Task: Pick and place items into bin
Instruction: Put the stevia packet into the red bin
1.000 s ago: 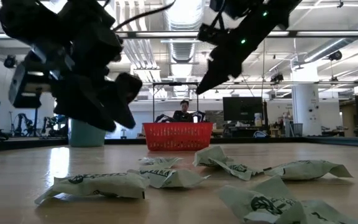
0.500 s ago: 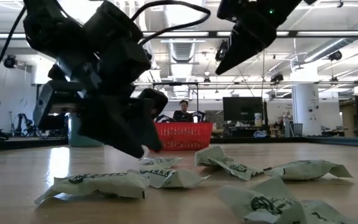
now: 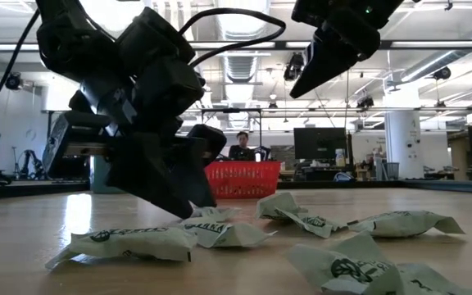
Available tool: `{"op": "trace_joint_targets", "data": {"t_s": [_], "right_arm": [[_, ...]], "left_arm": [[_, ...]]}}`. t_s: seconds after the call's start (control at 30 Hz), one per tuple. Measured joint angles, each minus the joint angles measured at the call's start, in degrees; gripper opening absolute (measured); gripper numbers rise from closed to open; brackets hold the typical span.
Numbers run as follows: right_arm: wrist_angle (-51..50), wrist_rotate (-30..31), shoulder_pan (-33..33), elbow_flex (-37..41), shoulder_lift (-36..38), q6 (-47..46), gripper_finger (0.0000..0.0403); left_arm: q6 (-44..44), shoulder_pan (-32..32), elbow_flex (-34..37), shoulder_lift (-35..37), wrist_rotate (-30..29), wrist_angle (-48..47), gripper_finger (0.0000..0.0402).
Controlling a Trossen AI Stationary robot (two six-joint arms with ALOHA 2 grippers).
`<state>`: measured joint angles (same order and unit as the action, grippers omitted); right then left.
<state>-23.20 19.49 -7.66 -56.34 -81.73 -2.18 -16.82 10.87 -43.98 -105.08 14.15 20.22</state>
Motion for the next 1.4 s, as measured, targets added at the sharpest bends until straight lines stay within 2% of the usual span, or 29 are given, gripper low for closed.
{"op": "trace_joint_targets", "data": {"t_s": [0.4,0.63,0.7,0.87,1.1,1.27,1.4], "right_arm": [[-0.6,0.0,0.0,0.2,0.0,-0.9,0.0070],[-0.6,0.0,0.0,0.4,0.0,-0.9,0.0068],[-0.6,0.0,0.0,0.5,-0.1,-0.9,0.0068],[-0.7,0.0,0.0,0.7,-0.1,-0.9,0.0068],[-0.7,-0.1,0.0,1.1,-0.1,-0.9,0.0068],[-0.6,-0.1,0.0,1.2,-0.1,-1.1,0.0068],[-0.6,-0.1,0.0,1.2,-0.1,-1.5,0.0068]], "left_arm": [[-1.7,0.1,-0.2,0.3,-0.6,-1.0,0.0008],[-1.9,0.0,0.3,3.3,-2.8,-2.8,0.0005],[-1.8,0.0,0.4,4.8,-6.6,-3.4,0.0005],[-1.9,0.0,1.1,8.6,-21.9,-5.1,0.0005],[-5.0,-0.7,1.3,13.8,-40.3,-4.5,0.0005],[-6.6,-3.6,1.3,15.5,-47.7,-4.3,0.0005],[-6.5,-7.7,1.3,15.3,-48.5,-4.3,0.0005]]}}
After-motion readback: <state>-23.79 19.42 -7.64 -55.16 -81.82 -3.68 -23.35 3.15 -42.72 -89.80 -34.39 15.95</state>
